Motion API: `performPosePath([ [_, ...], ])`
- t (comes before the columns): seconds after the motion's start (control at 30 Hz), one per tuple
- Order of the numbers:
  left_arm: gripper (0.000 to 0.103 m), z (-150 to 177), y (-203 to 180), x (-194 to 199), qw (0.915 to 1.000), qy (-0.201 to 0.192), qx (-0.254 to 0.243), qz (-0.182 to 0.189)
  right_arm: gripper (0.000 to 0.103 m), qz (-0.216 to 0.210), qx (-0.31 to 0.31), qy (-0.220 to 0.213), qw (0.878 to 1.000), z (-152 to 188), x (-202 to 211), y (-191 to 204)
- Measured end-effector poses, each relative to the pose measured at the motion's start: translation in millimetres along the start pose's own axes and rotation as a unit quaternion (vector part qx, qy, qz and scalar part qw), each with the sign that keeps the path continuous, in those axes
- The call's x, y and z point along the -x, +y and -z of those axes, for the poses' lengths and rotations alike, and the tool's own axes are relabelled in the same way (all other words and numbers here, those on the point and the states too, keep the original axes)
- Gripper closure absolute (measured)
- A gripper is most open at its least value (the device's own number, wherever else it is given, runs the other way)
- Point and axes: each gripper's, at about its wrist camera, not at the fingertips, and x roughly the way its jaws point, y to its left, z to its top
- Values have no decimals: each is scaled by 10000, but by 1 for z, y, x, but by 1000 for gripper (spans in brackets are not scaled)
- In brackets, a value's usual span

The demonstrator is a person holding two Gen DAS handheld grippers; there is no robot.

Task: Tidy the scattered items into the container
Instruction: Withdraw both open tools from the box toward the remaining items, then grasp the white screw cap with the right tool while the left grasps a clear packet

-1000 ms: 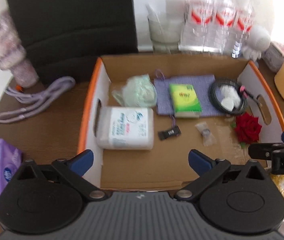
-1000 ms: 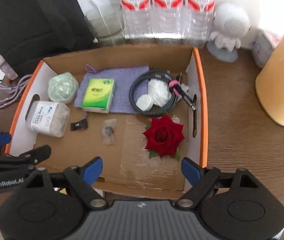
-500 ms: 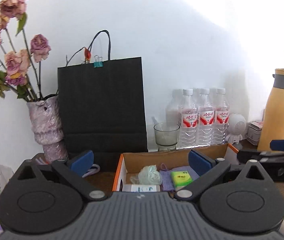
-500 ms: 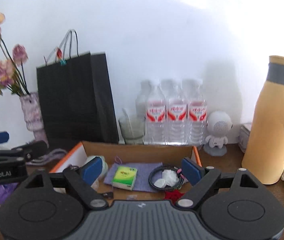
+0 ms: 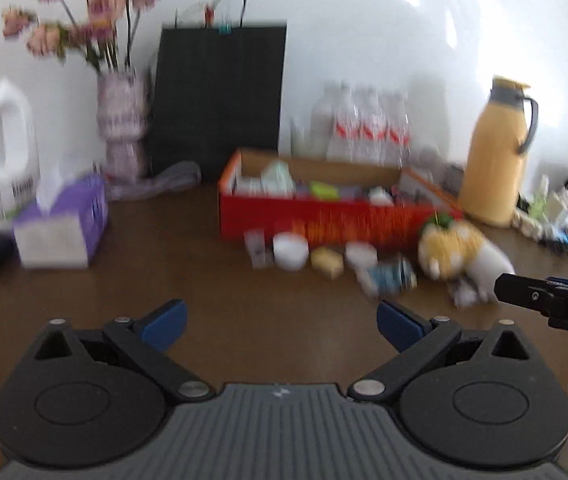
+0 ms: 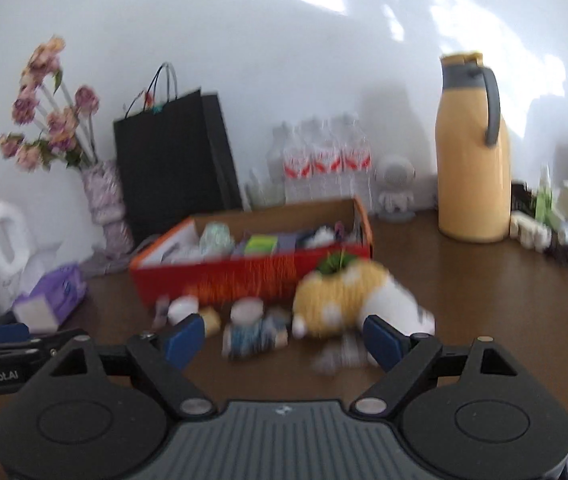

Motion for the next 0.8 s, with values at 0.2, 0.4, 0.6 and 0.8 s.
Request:
performPosePath([
  [0.2, 0, -26, 29, -32, 9992, -75, 22, -403, 35, -306, 416, 319, 9982, -11, -31, 17],
  [0.4, 5, -62, 57, -73, 9989, -51, -40, -458, 36, -950, 1182, 570, 9868, -51, -120, 61],
  [0.6, 5, -68, 72, -90, 9990, -35, -232, -371, 38, -1096, 1418, 1093, 9777, -60, -203, 101],
  [0.8, 18, -69, 74, -120, 9990, 252, -362, -65, 64, -984, 1119, 1225, 9812, -56, -221, 100],
])
